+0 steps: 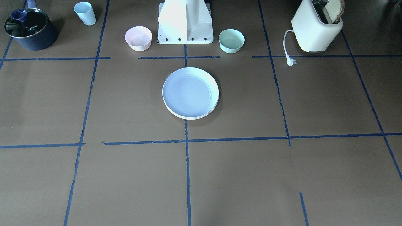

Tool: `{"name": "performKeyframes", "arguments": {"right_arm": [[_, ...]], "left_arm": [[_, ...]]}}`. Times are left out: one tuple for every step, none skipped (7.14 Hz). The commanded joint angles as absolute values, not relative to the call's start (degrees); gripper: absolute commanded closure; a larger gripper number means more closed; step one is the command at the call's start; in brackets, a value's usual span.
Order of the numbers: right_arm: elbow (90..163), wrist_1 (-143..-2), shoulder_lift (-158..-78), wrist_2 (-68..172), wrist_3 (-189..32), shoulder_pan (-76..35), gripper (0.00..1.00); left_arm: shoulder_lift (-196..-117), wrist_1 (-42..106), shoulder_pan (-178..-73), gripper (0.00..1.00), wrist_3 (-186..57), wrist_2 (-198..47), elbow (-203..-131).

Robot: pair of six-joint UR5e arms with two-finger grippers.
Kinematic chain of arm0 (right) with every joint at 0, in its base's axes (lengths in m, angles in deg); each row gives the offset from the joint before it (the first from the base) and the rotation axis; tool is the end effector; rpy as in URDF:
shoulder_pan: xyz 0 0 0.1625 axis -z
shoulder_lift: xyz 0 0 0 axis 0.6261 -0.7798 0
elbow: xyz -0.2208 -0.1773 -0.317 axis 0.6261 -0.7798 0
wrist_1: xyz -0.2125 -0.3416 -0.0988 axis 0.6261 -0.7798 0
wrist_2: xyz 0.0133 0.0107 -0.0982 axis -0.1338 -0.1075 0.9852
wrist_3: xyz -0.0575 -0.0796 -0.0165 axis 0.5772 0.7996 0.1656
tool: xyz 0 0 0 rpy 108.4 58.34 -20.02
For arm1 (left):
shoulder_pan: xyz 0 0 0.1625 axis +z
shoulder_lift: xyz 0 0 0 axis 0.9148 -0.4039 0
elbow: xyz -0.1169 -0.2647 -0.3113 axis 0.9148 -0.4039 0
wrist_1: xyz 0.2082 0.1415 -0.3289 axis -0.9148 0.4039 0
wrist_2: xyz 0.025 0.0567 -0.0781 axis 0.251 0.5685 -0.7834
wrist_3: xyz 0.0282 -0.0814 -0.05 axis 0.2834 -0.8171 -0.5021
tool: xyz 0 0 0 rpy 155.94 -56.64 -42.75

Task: Stack three plates with pink and blue

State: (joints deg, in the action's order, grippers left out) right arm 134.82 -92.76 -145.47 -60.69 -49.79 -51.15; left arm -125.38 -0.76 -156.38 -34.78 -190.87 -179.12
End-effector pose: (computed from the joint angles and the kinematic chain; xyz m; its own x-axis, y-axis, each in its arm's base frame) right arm 0.0616 -0.4330 0.6330 0.6841 -0.1741 0.7083 0.1531 0.9837 0.0939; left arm -0.0619 -0.3993 0.6443 0.6594 0.2005 -0.7246 -0.1749 0.9783 0.1115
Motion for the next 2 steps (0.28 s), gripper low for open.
{"name": "performKeyframes", "arguments": {"right_arm": [[134.9,-92.8,-145.2,-60.7,-49.9,-51.1,0.00],[134.8,-92.7,-145.0,-60.6,-49.9,-51.1,0.00]], "left_arm": [[-125.8,-1.3,-156.4,0.00,-33.8,-190.8,-179.0],[-126.0,-0.9,-156.4,0.00,-33.8,-190.7,-178.1]]}}
